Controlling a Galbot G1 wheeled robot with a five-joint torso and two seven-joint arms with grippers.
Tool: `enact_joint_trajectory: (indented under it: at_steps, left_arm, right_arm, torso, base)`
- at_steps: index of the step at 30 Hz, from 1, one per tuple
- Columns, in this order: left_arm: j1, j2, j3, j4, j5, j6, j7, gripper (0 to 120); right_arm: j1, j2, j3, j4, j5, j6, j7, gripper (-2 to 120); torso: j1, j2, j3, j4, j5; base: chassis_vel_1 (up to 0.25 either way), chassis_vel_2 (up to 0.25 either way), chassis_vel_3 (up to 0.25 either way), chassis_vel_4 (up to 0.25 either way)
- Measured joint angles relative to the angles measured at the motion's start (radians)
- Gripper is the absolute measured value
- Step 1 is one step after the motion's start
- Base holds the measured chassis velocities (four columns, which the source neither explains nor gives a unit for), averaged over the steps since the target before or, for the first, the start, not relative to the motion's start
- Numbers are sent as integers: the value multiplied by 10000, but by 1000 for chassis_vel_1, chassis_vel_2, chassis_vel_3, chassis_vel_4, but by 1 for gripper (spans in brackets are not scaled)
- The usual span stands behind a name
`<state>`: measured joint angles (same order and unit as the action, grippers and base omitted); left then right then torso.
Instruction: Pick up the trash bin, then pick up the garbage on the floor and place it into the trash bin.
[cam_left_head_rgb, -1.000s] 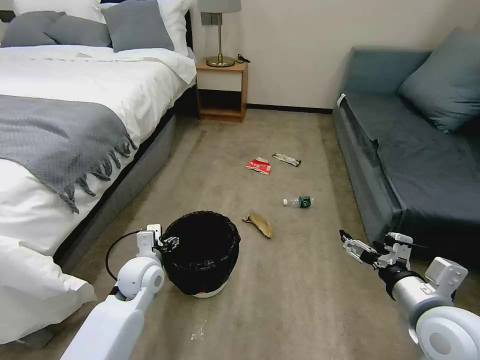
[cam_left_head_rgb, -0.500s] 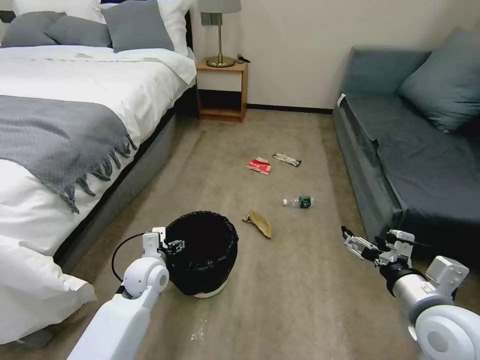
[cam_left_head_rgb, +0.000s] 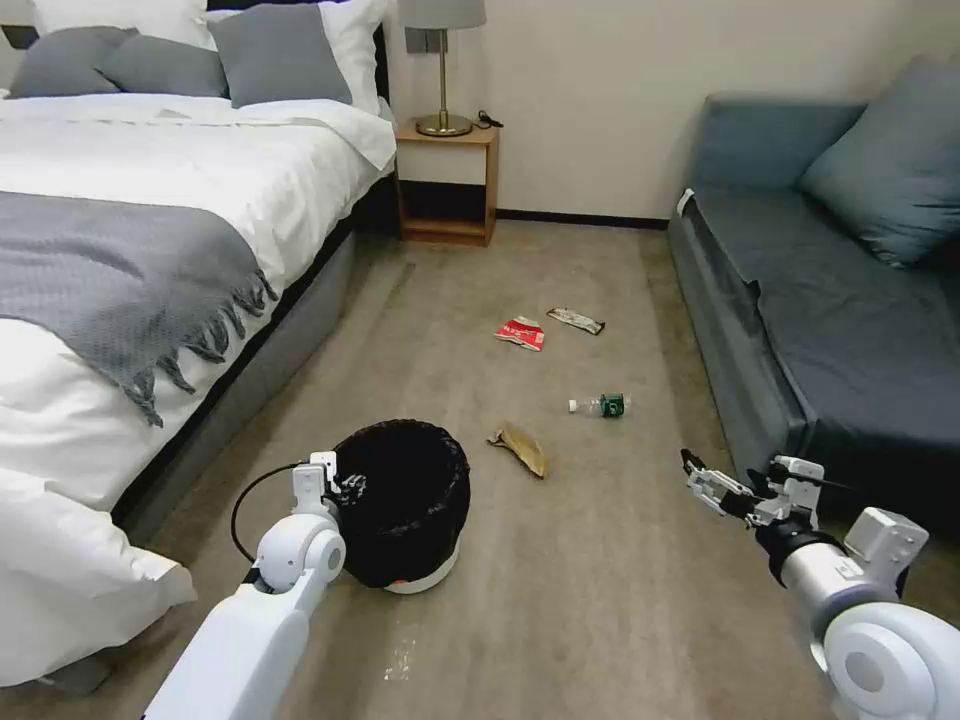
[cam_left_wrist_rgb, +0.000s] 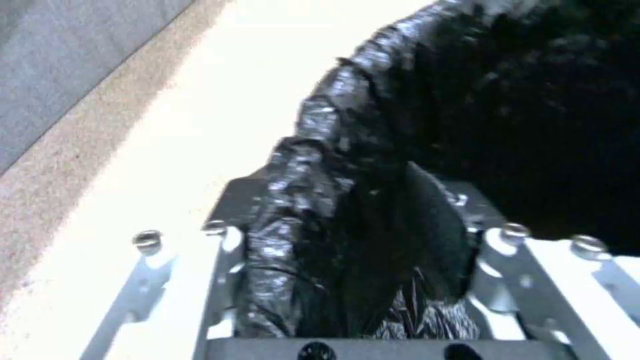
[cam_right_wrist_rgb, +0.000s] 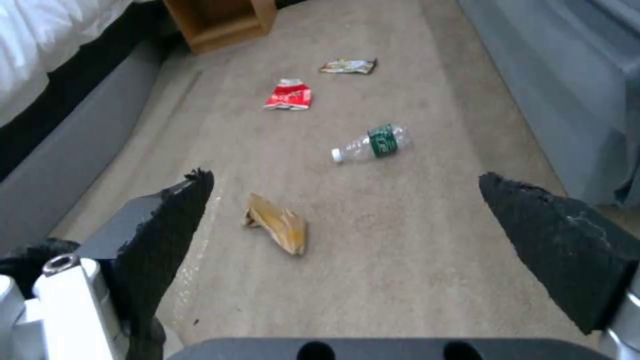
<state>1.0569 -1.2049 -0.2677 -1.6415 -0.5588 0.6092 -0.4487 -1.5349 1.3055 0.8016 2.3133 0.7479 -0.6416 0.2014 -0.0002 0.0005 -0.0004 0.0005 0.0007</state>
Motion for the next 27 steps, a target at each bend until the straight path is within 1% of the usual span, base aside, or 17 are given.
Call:
enact_joint_trajectory:
  at_steps: [1, 2, 3, 4, 5, 8, 9, 11, 12, 14, 16, 17, 19, 21, 25, 26, 27]
  left_arm:
    - [0, 0, 0, 0, 0, 0, 0, 45]
    - [0, -13, 0, 5, 40, -36, 44, 39]
    - [0, -15, -1, 4, 63, -60, 72, 38]
    - [-1, -14, -2, -14, 76, -77, 95, 32]
    - [-1, -14, -2, -14, 76, -77, 95, 32]
    - [-16, 54, -7, -136, 74, -81, 172, 22]
    - [-16, 54, -7, -136, 74, -81, 172, 22]
    - [-32, 129, -23, -222, 40, -71, 227, 16]
    - [-32, 129, -23, -222, 40, -71, 227, 16]
    - [7, 197, -37, -389, 10, -5, 233, 10]
    - [48, 225, -57, -498, 13, 17, 227, 8]
    - [88, 261, -94, -623, 55, 74, 216, 8]
    - [94, 266, -100, -636, 63, 75, 214, 8]
    - [181, 366, -273, -880, 184, 76, 169, 8]
    - [267, 488, -507, -1263, 233, 76, 135, 6]
    - [267, 488, -507, -1263, 233, 76, 135, 6]
    - [341, 607, -665, -1623, 365, 72, 105, 5]
  right_arm:
    - [0, 0, 0, 0, 0, 0, 0, 100]
    - [29, -33, 0, -23, 13, -3, 0, 100]
    - [54, -60, -1, -39, 28, -5, 0, 100]
    - [90, -97, -1, -55, 47, -9, -1, 100]
    - [90, -97, -1, -55, 47, -9, -1, 100]
    - [196, -199, -1, -91, 136, -24, -1, 100]
    - [196, -199, -1, -91, 136, -24, -1, 100]
    - [237, -253, -1, -111, 190, -28, -1, 100]
    - [237, -253, -1, -111, 190, -28, -1, 100]
    - [262, -273, 0, -135, 211, -29, -1, 100]
    - [268, -273, 0, -153, 214, -28, -1, 100]
    - [285, -271, -3, -171, 215, -27, 0, 100]
    - [287, -270, -3, -172, 215, -28, 0, 100]
    - [310, -255, -33, -183, 256, -28, 5, 100]
    - [296, -241, -59, -183, 299, -35, 7, 100]
    - [296, -241, -59, -183, 299, -35, 7, 100]
    - [292, -223, -73, -207, 290, 1, -45, 100]
  torso:
    - [0, 0, 0, 0, 0]
    - [0, 0, 0, -1, -1]
    - [0, 0, 1, -1, -2]
    - [0, 0, 1, -1, -2]
    - [0, 0, 1, -1, -2]
    - [1, -4, 4, -5, -12]
    - [1, -4, 4, -5, -12]
    - [1, -5, 5, -8, -17]
    - [1, -5, 5, -8, -17]
    - [2, -7, 7, -11, -22]
    - [2, -8, 9, -14, -27]
    - [2, -9, 9, -16, -22]
    - [2, -9, 9, -15, -21]
    - [2, -9, 9, -7, -17]
    - [2, -9, 7, -6, -12]
    - [2, -9, 7, -6, -12]
    - [2, -9, 6, -7, -10]
  base:
    - [0, 0, 0, 0]
    - [0, 0, 0, 0]
    - [0, 0, 0, 0]
    - [0, 0, 0, 0]
    - [0, 0, 0, 0]
    - [0, 0, 0, 0]
    - [0, 0, 0, 0]
    - [0, 0, 0, 0]
    - [0, 0, 0, 0]
    - [0, 0, 0, 0]
    - [0, 0, 0, 0]
    - [0, 0, 0, 0]
    - [0, 0, 0, 0]
    - [0, 0, 0, 0]
    - [0, 0, 0, 0]
    - [0, 0, 0, 0]
    - [0, 0, 0, 0]
